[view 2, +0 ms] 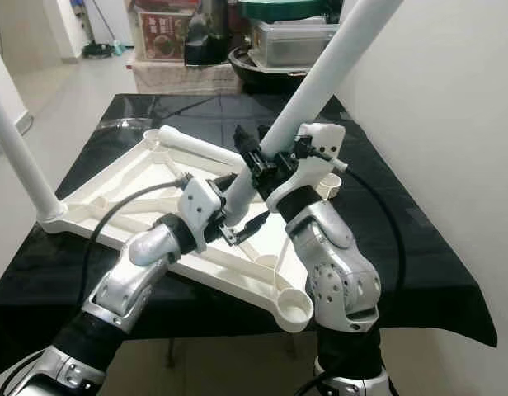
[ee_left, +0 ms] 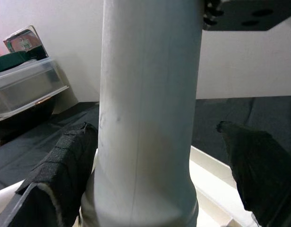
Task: Building children table
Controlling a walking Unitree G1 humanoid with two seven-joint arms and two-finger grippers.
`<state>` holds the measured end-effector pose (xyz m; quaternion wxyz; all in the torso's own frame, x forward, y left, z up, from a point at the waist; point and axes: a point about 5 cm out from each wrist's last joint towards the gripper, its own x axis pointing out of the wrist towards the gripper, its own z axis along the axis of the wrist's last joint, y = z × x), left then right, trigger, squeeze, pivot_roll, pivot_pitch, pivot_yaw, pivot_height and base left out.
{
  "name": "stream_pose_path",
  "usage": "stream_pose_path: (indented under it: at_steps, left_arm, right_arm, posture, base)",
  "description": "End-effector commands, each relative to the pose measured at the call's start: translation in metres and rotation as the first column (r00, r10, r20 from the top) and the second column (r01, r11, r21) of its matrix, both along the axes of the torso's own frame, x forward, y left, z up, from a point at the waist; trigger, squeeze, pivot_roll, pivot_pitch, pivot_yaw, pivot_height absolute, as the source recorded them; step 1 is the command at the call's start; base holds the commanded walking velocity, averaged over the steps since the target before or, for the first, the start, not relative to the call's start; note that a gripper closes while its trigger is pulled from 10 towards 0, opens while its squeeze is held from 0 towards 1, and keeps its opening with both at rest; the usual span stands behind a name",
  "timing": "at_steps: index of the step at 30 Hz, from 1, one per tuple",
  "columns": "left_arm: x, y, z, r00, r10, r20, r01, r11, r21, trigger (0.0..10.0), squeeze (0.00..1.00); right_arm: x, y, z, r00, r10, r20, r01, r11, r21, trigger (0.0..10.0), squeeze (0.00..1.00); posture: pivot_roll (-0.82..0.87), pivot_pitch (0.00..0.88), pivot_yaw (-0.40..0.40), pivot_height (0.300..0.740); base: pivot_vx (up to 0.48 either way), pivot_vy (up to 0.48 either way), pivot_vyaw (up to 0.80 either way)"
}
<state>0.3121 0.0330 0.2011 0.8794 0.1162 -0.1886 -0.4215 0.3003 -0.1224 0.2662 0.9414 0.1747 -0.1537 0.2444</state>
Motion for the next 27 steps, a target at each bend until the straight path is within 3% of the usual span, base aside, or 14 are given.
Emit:
stream_pose_path:
  at_steps: [1,2,3,6,10,24,27]
  left_arm:
    - [-0.002,-0.002,-0.009,1.000,-0.002,-0.013,0.002,1.000,0.026,10.0,0.00]
    - [-0.003,-0.001,-0.009,1.000,0.004,-0.020,-0.004,1.000,0.013,10.0,0.00]
    - [-0.004,0.000,-0.009,1.000,0.014,-0.023,-0.014,1.000,0.001,10.0,0.00]
    - [-0.005,0.001,-0.010,0.999,0.024,-0.034,-0.025,1.000,-0.019,10.0,0.00]
    - [-0.009,0.007,-0.016,0.996,0.052,-0.073,-0.055,0.997,-0.048,10.0,0.00]
    - [-0.011,0.024,-0.025,0.983,0.140,-0.117,-0.147,0.987,-0.058,10.0,0.00]
    - [-0.010,0.027,-0.028,0.978,0.169,-0.123,-0.176,0.983,-0.053,10.0,0.00]
  right_arm:
    - [-0.004,0.000,0.005,0.999,-0.026,0.030,0.026,1.000,-0.001,0.0,0.00]
    - [-0.003,-0.003,0.005,0.997,-0.064,0.033,0.065,0.998,-0.008,9.1,0.00]
    - [-0.002,-0.008,0.005,0.993,-0.109,0.044,0.110,0.994,-0.012,10.0,0.00]
    - [0.000,-0.017,0.004,0.983,-0.175,0.061,0.176,0.984,-0.013,10.0,0.00]
    - [0.003,-0.043,-0.001,0.932,-0.355,0.070,0.358,0.933,-0.043,10.0,0.00]
    - [0.002,-0.046,-0.008,0.922,-0.385,0.050,0.387,0.920,-0.055,10.0,0.00]
    - [0.001,-0.046,-0.011,0.921,-0.387,0.047,0.389,0.920,-0.053,10.0,0.00]
  posture:
    - [0.05,0.000,-0.044,0.740]
    - [0.05,0.000,-0.044,0.740]
    - [0.05,0.000,-0.045,0.740]
    - [0.05,0.000,-0.048,0.740]
    - [0.05,0.000,-0.047,0.740]
    - [0.06,0.000,-0.052,0.740]
    - [0.06,0.000,-0.053,0.740]
  base:
    - [0.000,0.000,0.00]
    - [0.000,0.000,0.00]
    - [0.000,0.000,0.00]
    - [0.000,0.000,0.00]
    - [0.000,0.000,0.32]
    - [0.000,0.000,0.80]
    - [0.000,-0.454,0.80]
